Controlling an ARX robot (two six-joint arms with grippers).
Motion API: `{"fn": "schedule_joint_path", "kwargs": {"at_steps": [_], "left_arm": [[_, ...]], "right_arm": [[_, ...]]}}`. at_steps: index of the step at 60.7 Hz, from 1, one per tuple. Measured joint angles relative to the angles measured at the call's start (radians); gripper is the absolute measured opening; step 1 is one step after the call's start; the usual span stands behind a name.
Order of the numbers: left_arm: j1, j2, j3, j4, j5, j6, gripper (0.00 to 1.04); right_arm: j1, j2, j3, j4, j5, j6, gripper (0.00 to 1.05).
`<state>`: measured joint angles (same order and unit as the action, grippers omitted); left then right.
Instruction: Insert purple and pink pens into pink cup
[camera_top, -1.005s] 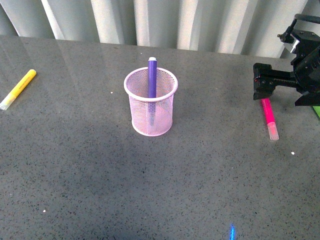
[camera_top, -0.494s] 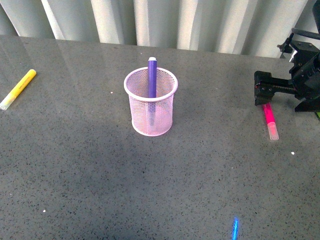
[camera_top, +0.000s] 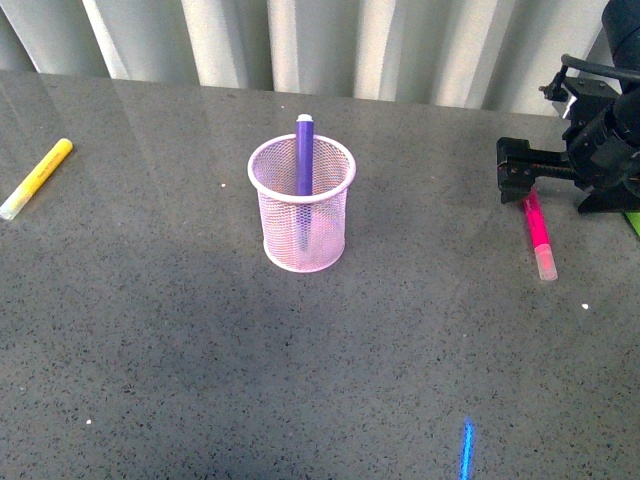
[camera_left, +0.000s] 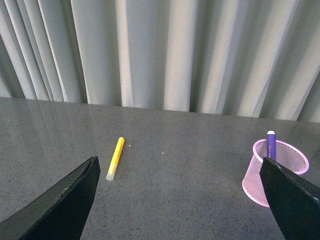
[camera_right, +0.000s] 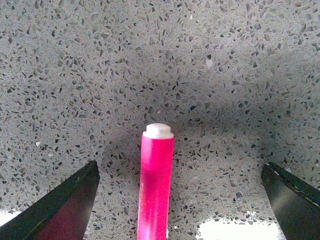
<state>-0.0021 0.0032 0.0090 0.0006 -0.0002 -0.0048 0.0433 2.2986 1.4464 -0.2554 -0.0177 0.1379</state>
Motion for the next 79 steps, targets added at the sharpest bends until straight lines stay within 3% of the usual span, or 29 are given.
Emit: {"fn": "schedule_joint_path", "kwargs": {"at_steps": [28, 31, 63, 68, 79], "left_arm": [[0.000, 0.000, 0.000, 0.000, 0.000, 0.000, 0.98], [0.000, 0.000, 0.000, 0.000, 0.000, 0.000, 0.98], [0.000, 0.000, 0.000, 0.000, 0.000, 0.000, 0.98], [0.000, 0.000, 0.000, 0.000, 0.000, 0.000, 0.98], [0.000, 0.000, 0.000, 0.000, 0.000, 0.000, 0.98]], "right_arm": [[0.035, 0.011, 0.005, -0.002, 0.025, 0.008, 0.98], [0.039, 0.011, 0.004, 0.002, 0.026, 0.010, 0.94], [0.076, -0.006, -0.035, 0.025, 0.034, 0.046, 0.17], [0.077, -0.017, -0.056, 0.042, 0.026, 0.052, 0.12], [0.077, -0.050, -0.130, 0.128, 0.027, 0.061, 0.11]]}}
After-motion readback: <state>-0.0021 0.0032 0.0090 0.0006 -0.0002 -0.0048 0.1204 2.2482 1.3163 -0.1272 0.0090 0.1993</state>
